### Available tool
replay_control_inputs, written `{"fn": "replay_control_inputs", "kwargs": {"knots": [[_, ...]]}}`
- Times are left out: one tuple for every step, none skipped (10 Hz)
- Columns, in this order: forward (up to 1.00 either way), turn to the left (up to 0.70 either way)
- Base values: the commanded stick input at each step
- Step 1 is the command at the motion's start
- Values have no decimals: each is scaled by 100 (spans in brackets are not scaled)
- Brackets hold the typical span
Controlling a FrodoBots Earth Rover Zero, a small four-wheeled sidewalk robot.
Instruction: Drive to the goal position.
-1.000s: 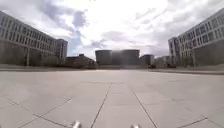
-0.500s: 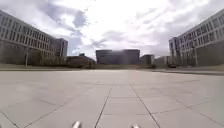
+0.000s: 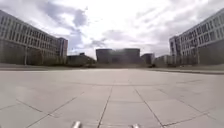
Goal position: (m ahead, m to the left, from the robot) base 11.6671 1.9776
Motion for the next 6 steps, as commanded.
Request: {"fn": "replay_control_inputs", "kwargs": {"knots": [[70, 0], [70, 0], [70, 0], [70, 0], [70, 0], [70, 0]]}}
